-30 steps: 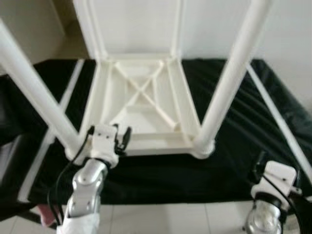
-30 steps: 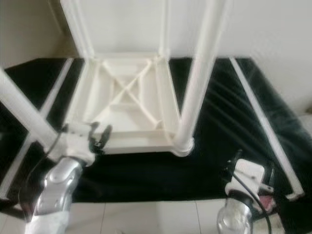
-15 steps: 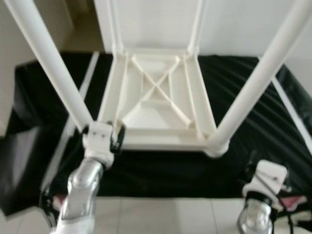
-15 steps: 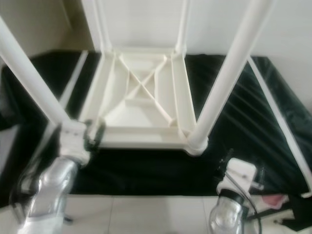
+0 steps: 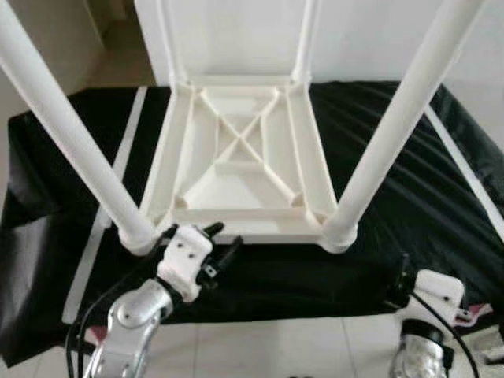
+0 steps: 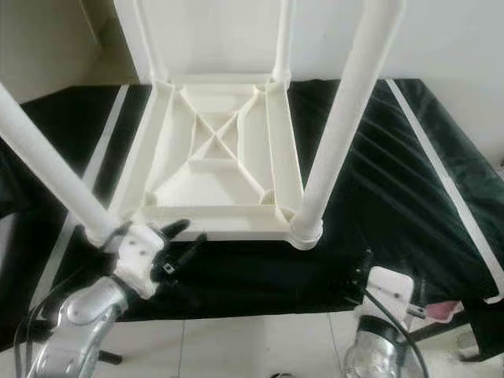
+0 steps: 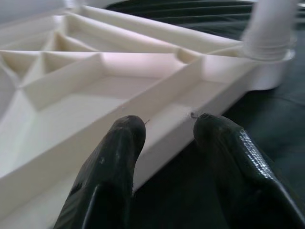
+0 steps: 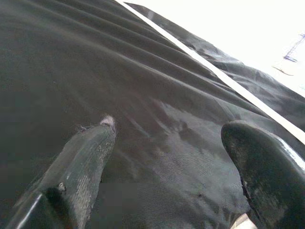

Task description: Building children table

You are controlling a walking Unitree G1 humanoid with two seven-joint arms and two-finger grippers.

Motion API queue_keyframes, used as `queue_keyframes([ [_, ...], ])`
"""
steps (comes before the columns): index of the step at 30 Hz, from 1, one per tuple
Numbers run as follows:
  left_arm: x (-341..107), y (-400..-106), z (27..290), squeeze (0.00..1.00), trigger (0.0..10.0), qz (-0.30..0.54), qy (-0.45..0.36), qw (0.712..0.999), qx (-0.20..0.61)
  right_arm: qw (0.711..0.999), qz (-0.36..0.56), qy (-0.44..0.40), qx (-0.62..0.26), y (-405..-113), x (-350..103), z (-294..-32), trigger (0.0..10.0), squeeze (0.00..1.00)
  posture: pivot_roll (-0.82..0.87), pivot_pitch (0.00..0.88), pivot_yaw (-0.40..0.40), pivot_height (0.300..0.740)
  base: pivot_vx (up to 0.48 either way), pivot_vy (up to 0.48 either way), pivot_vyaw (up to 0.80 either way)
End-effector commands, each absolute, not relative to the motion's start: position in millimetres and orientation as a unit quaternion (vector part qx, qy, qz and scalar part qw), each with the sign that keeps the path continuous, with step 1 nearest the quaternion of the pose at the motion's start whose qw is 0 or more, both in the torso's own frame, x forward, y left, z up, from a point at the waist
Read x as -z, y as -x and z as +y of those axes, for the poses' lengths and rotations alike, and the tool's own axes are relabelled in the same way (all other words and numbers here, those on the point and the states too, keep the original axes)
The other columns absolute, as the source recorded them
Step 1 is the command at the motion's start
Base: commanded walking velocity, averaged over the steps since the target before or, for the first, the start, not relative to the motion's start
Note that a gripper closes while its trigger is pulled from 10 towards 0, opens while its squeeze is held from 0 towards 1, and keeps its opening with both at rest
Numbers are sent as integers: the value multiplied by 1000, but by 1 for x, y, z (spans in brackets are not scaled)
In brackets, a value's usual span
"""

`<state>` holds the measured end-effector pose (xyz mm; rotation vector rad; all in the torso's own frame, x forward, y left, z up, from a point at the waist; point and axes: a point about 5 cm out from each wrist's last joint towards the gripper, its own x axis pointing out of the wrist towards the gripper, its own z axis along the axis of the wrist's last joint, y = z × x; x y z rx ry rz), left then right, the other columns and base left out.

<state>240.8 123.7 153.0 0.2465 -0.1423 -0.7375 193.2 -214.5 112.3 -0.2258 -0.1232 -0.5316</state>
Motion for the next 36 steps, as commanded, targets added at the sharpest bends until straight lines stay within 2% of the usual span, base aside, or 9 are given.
queue_keyframes([
  [1, -150, -234, 124, 0, 10000, -55, -116, 915, 382, 963, -67, 102, 241, -188, -113, -215, 10000, 1000, -102, 161, 31, 740, 0, 0, 0],
  [4, -150, -232, 125, 0, 10000, -53, -118, 913, 387, 967, -70, 104, 223, -186, -114, -214, 10000, 1000, -103, 159, 31, 740, 0, 0, 0],
  [6, -150, -229, 127, 0, 10000, -51, -119, 910, 394, 978, -75, 96, 166, -183, -117, -207, 10000, 1000, -106, 158, 33, 740, 0, 0, 0],
  [14, -154, -227, 130, 0, 10000, -50, -123, 903, 409, 993, -88, 79, 15, -185, -127, -187, 10000, 1000, -106, 155, 33, 740, 0, 0, 0],
  [15, -157, -226, 128, 0, 10000, -53, -126, 899, 415, 992, -94, 81, -15, -188, -130, -183, 10000, 678, -103, 153, 30, 740, 0, 0, 0],
  [20, -158, -225, 128, 0, 10000, -54, -128, 898, 417, 992, -96, 79, -26, -189, -131, -181, 10000, 678, -103, 152, 30, 740, 0, 0, 0],
  [21, -158, -225, 127, 0, 10000, -55, -128, 897, 419, 991, -98, 77, -44, -192, -132, -177, 10000, 0, -101, 151, 29, 740, 0, 0, 0],
  [26, -161, -220, 120, 0, 10000, -56, -128, 889, 437, 986, -109, 69, -108, -203, -140, -166, 10000, 0, -94, 147, 26, 740, 0, 0, 0],
  [36, -163, -215, 112, 0, 10000, -54, -121, 879, 458, 985, -132, 60, -92, -232, -153, -162, 10000, 0, -79, 139, 13, 740, 0, 0, 0],
])
